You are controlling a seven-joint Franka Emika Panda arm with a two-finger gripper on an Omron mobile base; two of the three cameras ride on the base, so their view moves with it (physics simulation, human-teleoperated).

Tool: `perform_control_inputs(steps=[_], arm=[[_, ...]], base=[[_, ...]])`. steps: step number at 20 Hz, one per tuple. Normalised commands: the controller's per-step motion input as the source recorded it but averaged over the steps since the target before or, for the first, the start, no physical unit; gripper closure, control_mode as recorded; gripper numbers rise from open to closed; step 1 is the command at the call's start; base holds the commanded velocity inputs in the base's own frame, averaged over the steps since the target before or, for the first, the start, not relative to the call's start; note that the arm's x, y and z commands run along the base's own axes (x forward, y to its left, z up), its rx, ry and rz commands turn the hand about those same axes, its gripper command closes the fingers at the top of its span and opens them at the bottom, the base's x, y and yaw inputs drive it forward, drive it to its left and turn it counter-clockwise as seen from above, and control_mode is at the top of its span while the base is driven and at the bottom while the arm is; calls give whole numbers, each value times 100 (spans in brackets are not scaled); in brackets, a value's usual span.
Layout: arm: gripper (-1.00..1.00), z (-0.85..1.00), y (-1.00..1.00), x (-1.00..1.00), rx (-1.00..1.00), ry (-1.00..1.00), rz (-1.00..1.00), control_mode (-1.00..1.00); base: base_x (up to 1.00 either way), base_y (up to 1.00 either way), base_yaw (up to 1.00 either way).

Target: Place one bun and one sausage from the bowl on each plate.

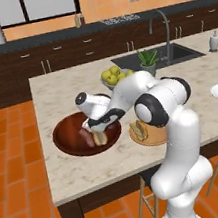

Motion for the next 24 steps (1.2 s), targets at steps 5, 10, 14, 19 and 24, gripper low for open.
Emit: perform_control_inputs(steps=[5,10,14,19,24], arm=[[100,87,-43,-67,2,1,-7,-100],[100,67,-88,-64,15,0,-3,-100],[100,17,-100,-48,29,0,0,-100],[100,-3,-93,-16,23,3,-2,-100],[100,-15,-88,24,7,22,-13,-100]], base=[[0,0,0],[0,0,0],[0,0,0],[0,0,0],[0,0,0]])
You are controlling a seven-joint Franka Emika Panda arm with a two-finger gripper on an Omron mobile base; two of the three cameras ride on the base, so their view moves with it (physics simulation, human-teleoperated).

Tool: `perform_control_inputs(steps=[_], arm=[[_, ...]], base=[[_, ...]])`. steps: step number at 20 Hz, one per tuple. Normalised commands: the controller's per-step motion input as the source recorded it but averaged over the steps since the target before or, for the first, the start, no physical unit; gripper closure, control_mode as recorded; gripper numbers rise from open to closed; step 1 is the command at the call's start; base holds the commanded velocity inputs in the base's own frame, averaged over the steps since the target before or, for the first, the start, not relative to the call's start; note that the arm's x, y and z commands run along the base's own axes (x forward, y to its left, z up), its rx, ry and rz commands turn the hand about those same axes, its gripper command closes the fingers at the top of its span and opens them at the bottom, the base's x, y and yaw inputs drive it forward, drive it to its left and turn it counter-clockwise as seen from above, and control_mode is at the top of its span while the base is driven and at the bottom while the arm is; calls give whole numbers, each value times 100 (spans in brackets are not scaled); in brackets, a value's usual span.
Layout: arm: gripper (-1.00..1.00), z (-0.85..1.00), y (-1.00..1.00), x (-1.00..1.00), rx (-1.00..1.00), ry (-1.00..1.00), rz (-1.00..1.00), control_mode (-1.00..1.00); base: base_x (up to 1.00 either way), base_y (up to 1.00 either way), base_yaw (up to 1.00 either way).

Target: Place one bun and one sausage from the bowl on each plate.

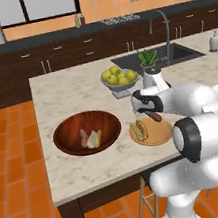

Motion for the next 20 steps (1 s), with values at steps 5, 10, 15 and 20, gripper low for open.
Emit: perform_control_inputs(steps=[5,10,15,20], arm=[[100,-57,-54,21,3,14,-5,-100],[100,-59,-12,-5,0,-4,0,-100],[100,-42,0,-19,0,-7,0,-100],[-100,-14,1,-5,0,-5,0,-100]], base=[[0,0,0],[0,0,0],[0,0,0],[0,0,0]])
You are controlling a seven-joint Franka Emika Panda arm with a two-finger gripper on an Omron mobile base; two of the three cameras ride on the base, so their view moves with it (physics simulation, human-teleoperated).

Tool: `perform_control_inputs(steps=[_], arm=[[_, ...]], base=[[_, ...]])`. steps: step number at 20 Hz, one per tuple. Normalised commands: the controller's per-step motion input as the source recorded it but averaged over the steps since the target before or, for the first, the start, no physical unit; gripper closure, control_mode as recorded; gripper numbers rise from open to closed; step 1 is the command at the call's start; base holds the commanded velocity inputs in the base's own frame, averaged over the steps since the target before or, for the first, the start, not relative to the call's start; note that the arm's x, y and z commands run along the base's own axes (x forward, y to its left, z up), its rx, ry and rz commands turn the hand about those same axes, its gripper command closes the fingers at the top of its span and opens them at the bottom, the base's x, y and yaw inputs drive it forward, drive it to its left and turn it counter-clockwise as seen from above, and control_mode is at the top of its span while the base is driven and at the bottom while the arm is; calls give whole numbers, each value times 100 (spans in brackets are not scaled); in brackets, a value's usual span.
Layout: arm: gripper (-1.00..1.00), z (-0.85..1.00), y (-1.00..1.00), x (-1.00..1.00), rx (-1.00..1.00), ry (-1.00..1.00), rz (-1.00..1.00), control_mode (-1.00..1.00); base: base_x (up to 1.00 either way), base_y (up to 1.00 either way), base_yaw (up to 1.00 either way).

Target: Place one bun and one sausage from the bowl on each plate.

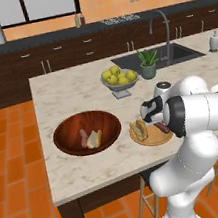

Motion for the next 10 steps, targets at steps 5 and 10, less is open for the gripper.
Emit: perform_control_inputs(steps=[5,10], arm=[[-100,22,0,0,0,-1,-7,-100],[-100,97,7,-1,0,0,-16,-100]], base=[[0,0,0],[0,0,0]])
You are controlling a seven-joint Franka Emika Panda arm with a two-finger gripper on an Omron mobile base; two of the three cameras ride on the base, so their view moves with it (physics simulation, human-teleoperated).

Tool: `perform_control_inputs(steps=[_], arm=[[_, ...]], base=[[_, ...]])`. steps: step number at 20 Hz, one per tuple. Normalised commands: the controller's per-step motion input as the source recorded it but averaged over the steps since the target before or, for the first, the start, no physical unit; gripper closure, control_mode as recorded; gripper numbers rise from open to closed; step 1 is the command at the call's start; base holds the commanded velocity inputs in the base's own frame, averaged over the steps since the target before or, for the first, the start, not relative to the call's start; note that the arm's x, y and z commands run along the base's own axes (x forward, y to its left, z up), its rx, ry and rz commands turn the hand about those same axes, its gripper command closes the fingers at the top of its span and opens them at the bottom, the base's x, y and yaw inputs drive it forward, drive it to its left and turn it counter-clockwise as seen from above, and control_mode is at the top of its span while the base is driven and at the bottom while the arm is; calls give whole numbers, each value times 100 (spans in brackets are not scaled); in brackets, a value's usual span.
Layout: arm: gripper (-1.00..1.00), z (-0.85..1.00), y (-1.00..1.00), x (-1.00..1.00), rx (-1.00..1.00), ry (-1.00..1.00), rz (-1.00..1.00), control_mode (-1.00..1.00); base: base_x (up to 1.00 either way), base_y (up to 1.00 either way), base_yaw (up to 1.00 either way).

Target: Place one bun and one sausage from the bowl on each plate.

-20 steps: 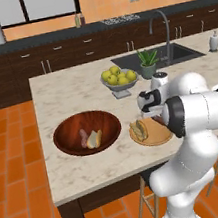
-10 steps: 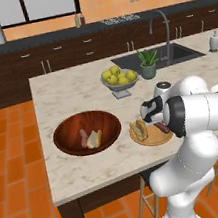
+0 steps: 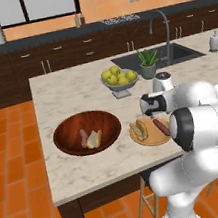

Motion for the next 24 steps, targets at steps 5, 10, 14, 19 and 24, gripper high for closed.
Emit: perform_control_inputs(steps=[5,10,14,19,24], arm=[[-100,91,40,-24,0,0,-11,-100],[-100,31,100,-1,5,-5,0,-100],[-100,7,100,25,13,-1,0,-100],[-100,11,100,41,10,0,-3,-100],[-100,3,99,16,3,5,0,-100]], base=[[0,0,0],[0,0,0],[0,0,0],[0,0,0],[0,0,0]])
